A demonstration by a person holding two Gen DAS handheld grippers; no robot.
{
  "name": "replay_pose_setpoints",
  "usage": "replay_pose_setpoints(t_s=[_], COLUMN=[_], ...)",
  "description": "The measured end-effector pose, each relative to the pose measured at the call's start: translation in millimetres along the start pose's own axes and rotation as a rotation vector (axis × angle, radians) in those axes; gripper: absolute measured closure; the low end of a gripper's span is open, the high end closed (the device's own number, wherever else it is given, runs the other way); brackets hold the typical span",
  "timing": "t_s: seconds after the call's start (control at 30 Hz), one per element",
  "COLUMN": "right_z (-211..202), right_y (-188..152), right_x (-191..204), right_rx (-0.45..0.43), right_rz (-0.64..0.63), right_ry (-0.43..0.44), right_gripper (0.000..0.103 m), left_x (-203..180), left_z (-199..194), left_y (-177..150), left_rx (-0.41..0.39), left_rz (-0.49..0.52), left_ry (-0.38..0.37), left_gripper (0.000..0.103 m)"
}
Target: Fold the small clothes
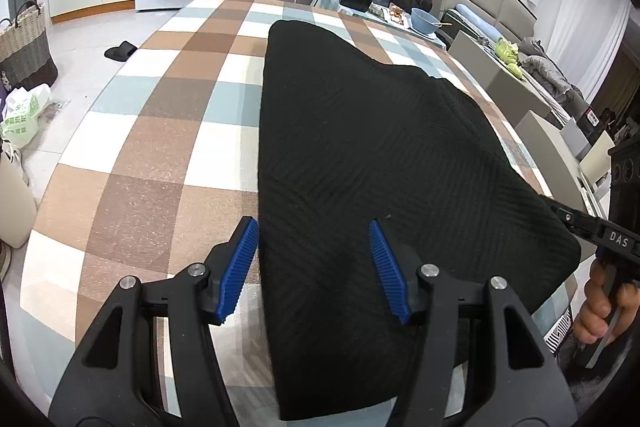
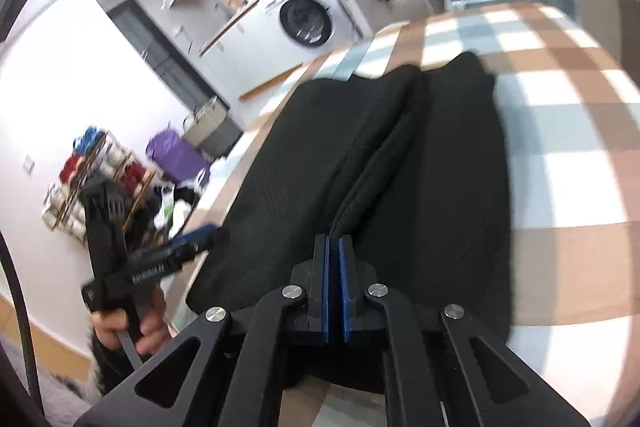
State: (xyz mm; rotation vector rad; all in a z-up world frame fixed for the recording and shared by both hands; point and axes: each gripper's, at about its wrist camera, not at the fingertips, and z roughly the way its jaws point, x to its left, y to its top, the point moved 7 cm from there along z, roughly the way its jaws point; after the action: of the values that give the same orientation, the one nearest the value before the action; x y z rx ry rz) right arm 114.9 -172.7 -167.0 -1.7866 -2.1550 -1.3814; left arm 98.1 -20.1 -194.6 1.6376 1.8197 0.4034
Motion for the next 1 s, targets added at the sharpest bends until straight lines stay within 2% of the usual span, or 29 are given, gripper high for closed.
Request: replay_pose_setpoints(t_s=[0.07,0.13,0.27,0.4,0.5,0.63,0.67,0.7,0.73,0.87,0.93,1.0], right_z=[12.9,24.8,15.4,27.3,57.0,82.5,86.7,88.1,87.8,47.7,30.9,27.2], right_y=[-9.1,-19.2,-6.1,16.4,34.0,52.9,57.1,59.5,60.8,80.7,85.6,84.3], right_x=[-10.3,-17.7,-24.6,-32.7,-39.9,-30.4,-28.6,-26.8,-22.8,-2.0,-6.1,-26.3], right_rx=[0.073,0.14,0.083,0.068,0.1,0.112,0.112,0.112,0.11,-0.028,-0.056,-0.059], right_rz=[-0.029,-0.017,0.03,0.112,0.133,0.124,0.106,0.088,0.071,-0.022,-0.032,-0.032], right_ry=[-0.079,-0.095,-0.056,-0.015,-0.046,-0.038,-0.061,-0.077,-0.074,-0.078,-0.119,-0.238], right_gripper=[0.099,0.098,0.077,0.076,0.073,0.073,0.078,0.09,0.093,0.097,0.097,0.097], left_x=[2.5,4.5,8.6,8.5,3.8,-4.0,-6.2,-7.8,-9.6,-11.0,-11.0,-12.1], left_z=[2.0,3.1,3.8,6.1,10.1,11.9,12.1,12.1,11.6,7.7,9.0,12.8], left_y=[-0.3,-0.5,2.1,8.7,15.4,20.1,21.4,22.4,23.9,29.3,30.4,29.8], left_rx=[0.006,0.012,0.012,0.007,0.001,-0.002,-0.004,-0.007,-0.011,-0.033,-0.03,-0.022], left_rz=[-0.005,-0.01,-0.013,-0.018,-0.005,0.013,0.018,0.022,0.026,0.015,0.009,0.015], left_ry=[0.007,0.01,0.01,0.007,0.002,0.0,-0.003,-0.004,-0.005,-0.017,-0.023,-0.02], left_gripper=[0.048,0.048,0.048,0.048,0.048,0.048,0.048,0.048,0.048,0.048,0.048,0.048])
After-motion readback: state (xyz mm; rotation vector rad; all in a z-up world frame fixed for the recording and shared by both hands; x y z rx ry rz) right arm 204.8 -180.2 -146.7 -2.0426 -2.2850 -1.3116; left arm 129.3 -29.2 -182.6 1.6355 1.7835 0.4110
